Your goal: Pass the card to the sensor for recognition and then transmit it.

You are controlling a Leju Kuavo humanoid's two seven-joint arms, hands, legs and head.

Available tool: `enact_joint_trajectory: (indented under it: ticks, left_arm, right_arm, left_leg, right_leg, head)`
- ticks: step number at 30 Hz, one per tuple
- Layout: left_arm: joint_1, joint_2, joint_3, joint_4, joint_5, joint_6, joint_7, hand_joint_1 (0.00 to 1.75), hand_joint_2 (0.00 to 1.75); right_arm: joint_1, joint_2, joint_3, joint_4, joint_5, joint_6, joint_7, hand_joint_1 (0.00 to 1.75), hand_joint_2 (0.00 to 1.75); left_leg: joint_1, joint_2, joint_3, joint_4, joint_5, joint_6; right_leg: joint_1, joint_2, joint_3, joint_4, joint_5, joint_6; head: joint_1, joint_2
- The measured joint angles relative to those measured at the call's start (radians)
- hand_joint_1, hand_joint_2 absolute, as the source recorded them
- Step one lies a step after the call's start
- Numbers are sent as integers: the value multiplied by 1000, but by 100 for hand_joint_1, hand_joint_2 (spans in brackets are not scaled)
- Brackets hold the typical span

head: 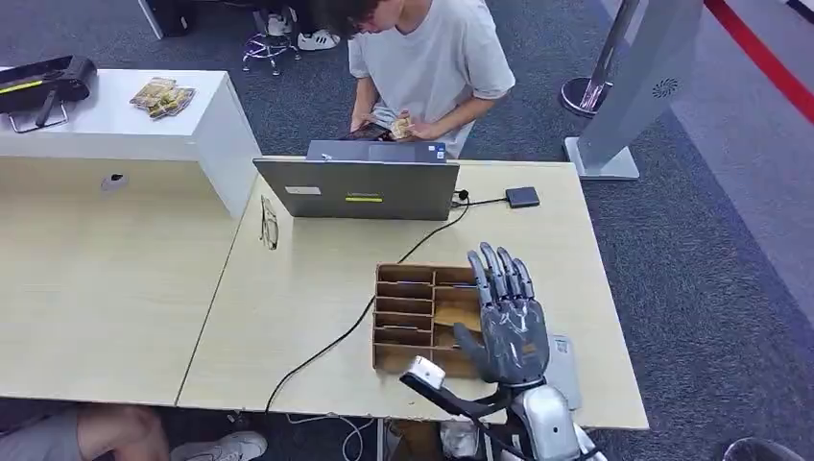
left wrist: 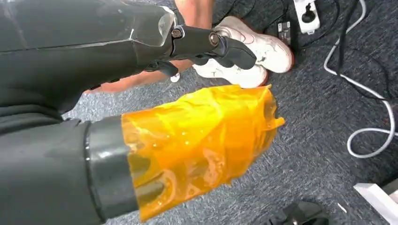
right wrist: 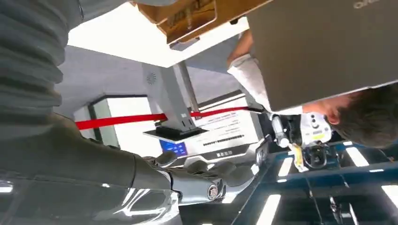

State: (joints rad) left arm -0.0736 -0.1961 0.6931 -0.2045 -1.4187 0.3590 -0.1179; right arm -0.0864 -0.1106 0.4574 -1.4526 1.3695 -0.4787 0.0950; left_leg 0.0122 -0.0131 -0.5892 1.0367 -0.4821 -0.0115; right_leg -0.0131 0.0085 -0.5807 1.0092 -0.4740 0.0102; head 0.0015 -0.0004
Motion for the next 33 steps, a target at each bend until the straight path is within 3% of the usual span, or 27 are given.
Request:
enact_joint_trajectory:
  ticks: [19,33]
  left_arm:
    - [-6,-12,-13,0,-17,-11,3,0,0]
    - [-18,-13,-27,0,-23,-23,17,0,0]
  right_arm:
    - [-19,-2,-31,25,13,81,46,0,175]
    - [-126,-2,-35,121,-54,207,-10,0,175]
  left_leg:
    - [0,0,0,0,0,0]
    - [0,0,0,0,0,0]
  right_leg:
    - [0,0,0,0,0,0]
    - [0,0,0,0,1,0]
  head:
    - [0,0]
    - [0,0]
